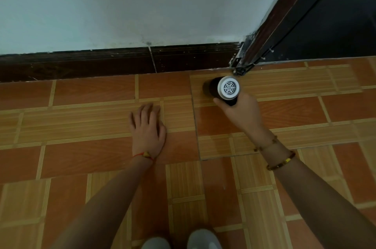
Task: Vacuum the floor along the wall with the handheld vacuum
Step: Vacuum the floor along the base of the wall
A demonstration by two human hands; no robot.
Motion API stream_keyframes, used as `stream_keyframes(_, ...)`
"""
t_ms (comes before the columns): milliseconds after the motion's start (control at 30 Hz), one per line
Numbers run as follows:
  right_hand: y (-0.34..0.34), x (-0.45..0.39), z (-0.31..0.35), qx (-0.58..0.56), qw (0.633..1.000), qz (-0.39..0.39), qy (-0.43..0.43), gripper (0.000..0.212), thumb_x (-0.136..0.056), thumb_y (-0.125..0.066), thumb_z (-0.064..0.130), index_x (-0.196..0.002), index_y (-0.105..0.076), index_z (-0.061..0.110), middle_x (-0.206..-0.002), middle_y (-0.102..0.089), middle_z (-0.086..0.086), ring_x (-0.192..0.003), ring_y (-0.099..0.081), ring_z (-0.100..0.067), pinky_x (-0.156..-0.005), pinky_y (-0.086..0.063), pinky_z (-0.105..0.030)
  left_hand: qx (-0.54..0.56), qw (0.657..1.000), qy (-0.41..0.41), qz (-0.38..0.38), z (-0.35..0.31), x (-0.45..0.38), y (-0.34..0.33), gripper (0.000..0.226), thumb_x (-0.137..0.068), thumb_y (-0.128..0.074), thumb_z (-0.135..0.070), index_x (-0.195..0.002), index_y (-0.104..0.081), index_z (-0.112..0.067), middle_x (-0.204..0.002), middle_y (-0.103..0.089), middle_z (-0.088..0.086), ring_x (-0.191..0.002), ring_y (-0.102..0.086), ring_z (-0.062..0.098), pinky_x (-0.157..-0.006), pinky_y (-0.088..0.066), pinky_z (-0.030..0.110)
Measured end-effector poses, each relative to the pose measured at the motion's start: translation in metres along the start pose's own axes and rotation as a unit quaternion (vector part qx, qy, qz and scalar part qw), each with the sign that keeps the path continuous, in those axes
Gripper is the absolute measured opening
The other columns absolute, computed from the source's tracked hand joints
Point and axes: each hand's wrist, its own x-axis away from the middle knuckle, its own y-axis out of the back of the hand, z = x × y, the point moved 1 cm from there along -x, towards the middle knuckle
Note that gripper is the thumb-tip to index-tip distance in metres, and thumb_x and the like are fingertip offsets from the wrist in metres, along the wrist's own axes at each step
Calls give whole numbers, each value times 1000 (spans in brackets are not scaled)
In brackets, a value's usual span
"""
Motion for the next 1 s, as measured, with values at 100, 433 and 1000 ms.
stream_keyframes(100, 2, 16, 1, -14, 999, 32, 14, 60, -78, -74, 45, -128, -56, 17, -110, -69, 1, -101, -64, -15, -73, -44, -18, 3, 1000, 0, 1, 0, 0, 0, 49, -93, -41, -33, -138, -48, -16, -147, -42, 9, -141, -31, 31, -120, -12, 59)
stream_keyframes(433, 13, 52, -3, -34, 996, 80, 6, 66, -79, -74, 45, -136, -49, 24, -116, -67, 4, -109, -61, -15, -87, -51, -29, -2, 1000, -1, 7, -2, 2, 1, 49, -94, -38, -33, -138, -48, -15, -147, -43, 10, -139, -33, 32, -120, -13, 58)
stream_keyframes(1000, 14, 90, 25, -141, 948, 271, -85, 26, -83, -73, 37, -89, -61, 15, -62, -65, -5, -48, -62, -17, -51, -51, -28, 92, 990, 48, 94, -4, 18, 38, 39, -94, -54, -15, -132, -53, -10, -135, -51, 13, -129, -44, 34, -109, -36, 52)
